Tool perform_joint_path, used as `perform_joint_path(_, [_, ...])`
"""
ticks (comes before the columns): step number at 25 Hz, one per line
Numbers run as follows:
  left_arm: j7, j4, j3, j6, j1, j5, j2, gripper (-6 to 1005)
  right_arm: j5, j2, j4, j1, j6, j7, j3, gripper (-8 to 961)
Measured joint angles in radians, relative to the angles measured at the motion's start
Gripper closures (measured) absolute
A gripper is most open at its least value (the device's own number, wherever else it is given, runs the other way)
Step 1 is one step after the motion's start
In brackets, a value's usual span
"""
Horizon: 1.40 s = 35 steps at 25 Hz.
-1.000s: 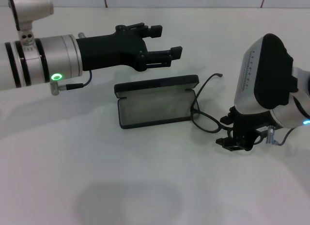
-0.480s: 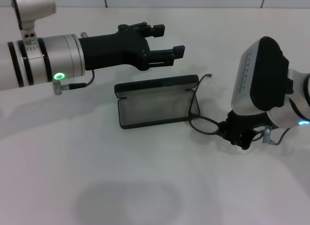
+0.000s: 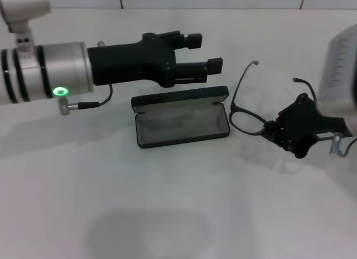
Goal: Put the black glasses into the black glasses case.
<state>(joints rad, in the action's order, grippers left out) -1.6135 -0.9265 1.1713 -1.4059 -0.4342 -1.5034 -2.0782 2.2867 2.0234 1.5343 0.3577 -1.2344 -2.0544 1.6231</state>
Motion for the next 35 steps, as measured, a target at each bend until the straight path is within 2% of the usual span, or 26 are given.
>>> perform_joint_path(4, [-0.044,0.034,-0.087,-0.171,-0.018,0.03,0.003,182,-0.251,0.001,-0.047,-0.066,0.007,0.271,-0.069,849])
perform_joint_path(7, [-0.109,0.119,-0.12,-0.246,-0.079,0.035,0.025,182,-0.499,-0.002,-0.159,-0.1,-0.001,0.555,-0.111,849])
perform_joint_path(9, [-0.132,0.207,-0.122,-0.287,-0.13,0.044,0.049,182,-0.677,-0.005,-0.261,-0.113,-0.02,0.775,-0.129,849])
perform_joint_path(12, [-0.138,0.333,-0.122,-0.311,-0.193,0.046,0.073,182,-0.861,-0.005,-0.419,-0.105,-0.093,1.023,-0.161,849])
perform_joint_path(15, [-0.14,0.377,-0.121,-0.315,-0.224,0.044,0.078,183,-0.989,-0.005,-0.574,-0.082,-0.226,1.207,-0.22,850])
perform_joint_path(18, [-0.15,0.379,-0.115,-0.318,-0.236,0.042,0.073,183,-1.012,-0.005,-0.651,-0.052,-0.309,1.26,-0.271,850])
perform_joint_path(25, [-0.19,0.383,-0.115,-0.32,-0.265,-0.008,0.061,183,-1.007,-0.005,-0.669,-0.044,-0.325,1.285,-0.275,850])
perform_joint_path(35, [-0.133,0.373,-0.222,-0.329,-0.207,0.037,0.063,184,-0.978,-0.007,-0.683,-0.054,-0.337,1.287,-0.275,850])
